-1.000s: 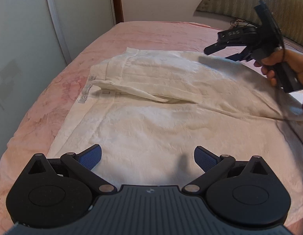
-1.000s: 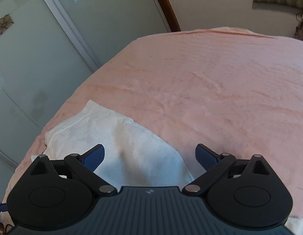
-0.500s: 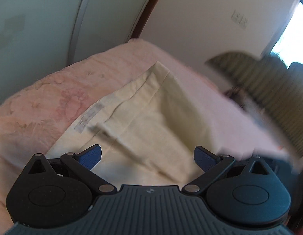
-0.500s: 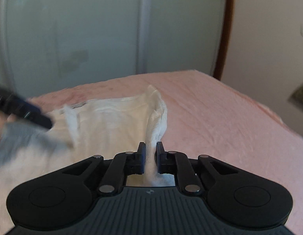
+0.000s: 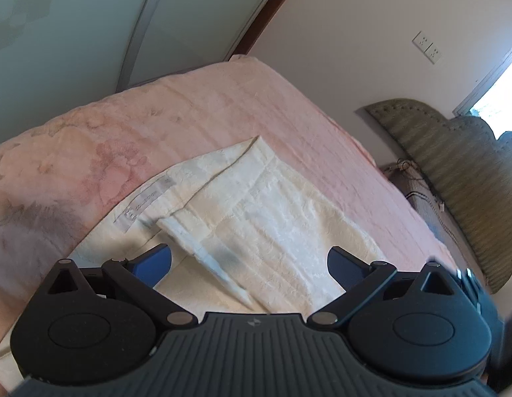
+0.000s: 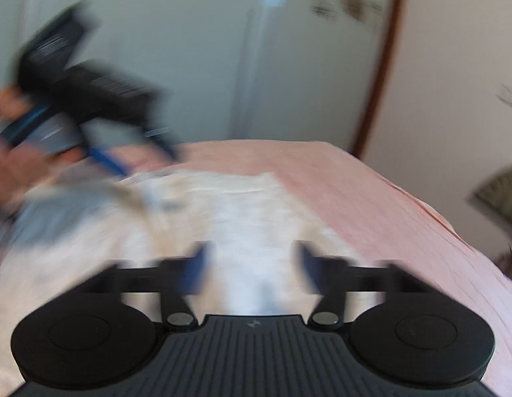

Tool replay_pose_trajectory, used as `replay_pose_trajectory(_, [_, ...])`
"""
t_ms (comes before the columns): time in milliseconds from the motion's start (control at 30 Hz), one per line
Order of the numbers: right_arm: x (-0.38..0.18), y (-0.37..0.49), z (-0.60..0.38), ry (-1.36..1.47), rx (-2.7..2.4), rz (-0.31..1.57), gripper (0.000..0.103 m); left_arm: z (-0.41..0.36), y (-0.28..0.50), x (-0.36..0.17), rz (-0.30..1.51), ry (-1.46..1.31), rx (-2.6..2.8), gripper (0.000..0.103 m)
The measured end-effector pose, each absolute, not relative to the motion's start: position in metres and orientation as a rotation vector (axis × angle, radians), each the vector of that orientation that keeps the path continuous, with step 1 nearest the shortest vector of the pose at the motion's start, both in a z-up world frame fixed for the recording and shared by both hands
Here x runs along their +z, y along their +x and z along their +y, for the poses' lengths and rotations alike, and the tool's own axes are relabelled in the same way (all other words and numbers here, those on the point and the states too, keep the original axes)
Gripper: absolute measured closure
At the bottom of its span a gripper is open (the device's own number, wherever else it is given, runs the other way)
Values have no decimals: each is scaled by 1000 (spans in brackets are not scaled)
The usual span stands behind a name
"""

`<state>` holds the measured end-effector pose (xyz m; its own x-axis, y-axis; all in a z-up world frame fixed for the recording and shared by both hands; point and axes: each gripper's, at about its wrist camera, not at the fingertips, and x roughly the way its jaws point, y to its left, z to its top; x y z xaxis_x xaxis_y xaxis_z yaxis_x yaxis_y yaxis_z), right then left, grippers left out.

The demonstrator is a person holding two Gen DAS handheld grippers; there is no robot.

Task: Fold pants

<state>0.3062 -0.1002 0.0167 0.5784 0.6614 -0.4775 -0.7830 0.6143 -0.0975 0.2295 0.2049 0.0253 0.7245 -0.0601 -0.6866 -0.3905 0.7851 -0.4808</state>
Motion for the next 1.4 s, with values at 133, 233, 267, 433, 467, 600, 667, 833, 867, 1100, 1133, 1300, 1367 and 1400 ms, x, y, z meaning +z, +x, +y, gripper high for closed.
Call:
replay_pose_trajectory(133, [-10, 428, -119, -18, 853, 767, 1, 205, 231, 15, 791, -655, 175, 2])
replay_pose_trajectory(233, [-48, 483, -122, 253, 909, 963, 4, 207, 238, 12, 782, -674, 164, 2])
replay_pose_trajectory(267, [-55, 488, -119, 297, 918, 967, 9, 209, 241, 12, 777, -688, 160, 2])
replay_pose_trajectory(433, [-35, 425, -73, -32, 954, 809, 85, 217, 247, 15, 720, -795, 95, 2])
replay_pose_trajectory(467, [-24, 397, -60, -172, 966, 725, 86, 218, 247, 16, 705, -804, 85, 2])
replay_pose_trajectory(600, [-5, 270, -32, -599, 1049, 433, 92, 218, 244, 23, 643, -828, 90, 2])
replay_pose_trajectory(667, [-7, 225, -28, -706, 1079, 365, 92, 221, 241, 25, 610, -852, 106, 2])
replay_pose_trajectory(833, [-21, 184, -35, -722, 1102, 355, 92, 228, 234, 19, 561, -883, 183, 22])
replay_pose_trajectory(867, [-22, 183, -38, -695, 1095, 360, 93, 230, 233, 16, 579, -893, 200, 35])
replay_pose_trajectory(1100, [-26, 161, -67, -690, 903, 289, 81, 235, 200, 3, 627, -957, 148, 100])
replay_pose_trajectory(1133, [-29, 156, -74, -726, 863, 280, 70, 235, 194, 5, 624, -945, 142, 100])
replay_pose_trajectory(1300, [-34, 160, -123, -778, 700, 330, 60, 233, 179, 9, 626, -911, 140, 100])
replay_pose_trajectory(1367, [-31, 173, -142, -729, 678, 388, 60, 235, 176, 6, 633, -920, 142, 100])
replay_pose_trajectory(1400, [-31, 178, -148, -717, 667, 398, 60, 236, 176, 5, 638, -927, 148, 100])
